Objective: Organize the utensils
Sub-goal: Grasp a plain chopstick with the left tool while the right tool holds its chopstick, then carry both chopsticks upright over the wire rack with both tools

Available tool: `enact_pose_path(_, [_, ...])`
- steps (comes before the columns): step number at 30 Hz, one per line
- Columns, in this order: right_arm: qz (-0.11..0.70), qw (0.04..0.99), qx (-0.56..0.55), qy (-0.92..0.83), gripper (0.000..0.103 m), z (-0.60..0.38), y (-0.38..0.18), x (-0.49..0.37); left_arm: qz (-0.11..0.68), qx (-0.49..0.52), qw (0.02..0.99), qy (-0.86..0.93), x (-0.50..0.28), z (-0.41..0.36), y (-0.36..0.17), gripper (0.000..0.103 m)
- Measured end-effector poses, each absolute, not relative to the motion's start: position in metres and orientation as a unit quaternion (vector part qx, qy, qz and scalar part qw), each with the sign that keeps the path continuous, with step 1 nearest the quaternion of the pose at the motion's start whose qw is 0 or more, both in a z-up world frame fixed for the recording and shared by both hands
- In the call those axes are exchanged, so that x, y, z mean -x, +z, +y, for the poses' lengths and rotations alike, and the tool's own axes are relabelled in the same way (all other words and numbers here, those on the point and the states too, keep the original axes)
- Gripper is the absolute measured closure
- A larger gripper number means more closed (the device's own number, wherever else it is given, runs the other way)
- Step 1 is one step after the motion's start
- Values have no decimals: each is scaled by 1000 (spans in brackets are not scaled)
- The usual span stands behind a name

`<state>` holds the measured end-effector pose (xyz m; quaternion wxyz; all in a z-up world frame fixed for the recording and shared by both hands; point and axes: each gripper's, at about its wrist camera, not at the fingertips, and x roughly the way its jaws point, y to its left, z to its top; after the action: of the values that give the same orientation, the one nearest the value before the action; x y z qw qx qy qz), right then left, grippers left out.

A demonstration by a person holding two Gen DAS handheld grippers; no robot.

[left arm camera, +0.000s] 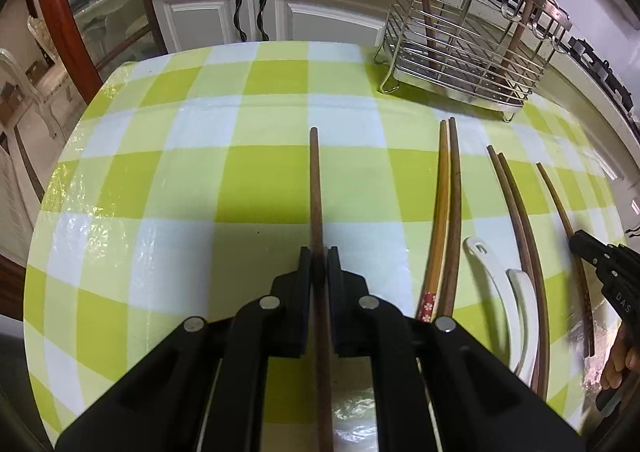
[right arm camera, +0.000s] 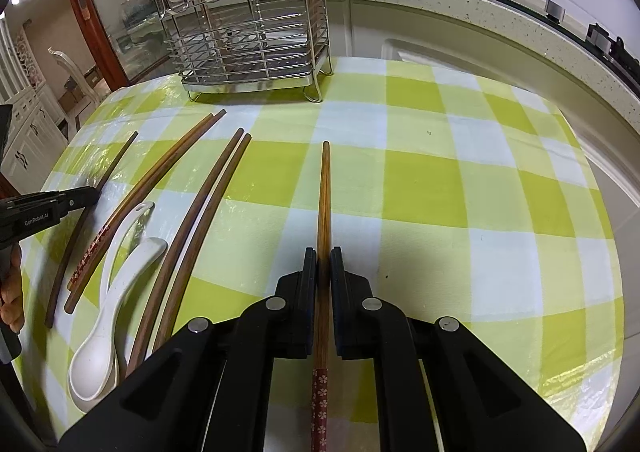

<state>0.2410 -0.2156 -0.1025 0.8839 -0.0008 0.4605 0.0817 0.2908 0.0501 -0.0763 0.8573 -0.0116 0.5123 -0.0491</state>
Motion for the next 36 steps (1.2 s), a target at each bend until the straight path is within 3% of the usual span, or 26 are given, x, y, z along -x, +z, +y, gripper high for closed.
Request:
enact_pose_path(3, [460,884,-1,83,95,-216,-103,-241,511,5,858,-55,-291,46,-77,85])
enact_pose_path(5, [460,884,-1,85,95,-216,-103,-241,510,1,859,-53,-291,45,-77,86])
enact_pose_path(8, [460,884,-6,87,95,-218,-102,-241,510,-2,859,-48,-290,47,-77,96])
enact_pose_path(14, [444,892,-13,80,95,-223,-90,-237,496,9,867,-48,-285,52,-70,96])
enact_pose_path(36, [347,936,-12,48,95,-235,-9,-197,329,22,943,-44,-222,51,21,96])
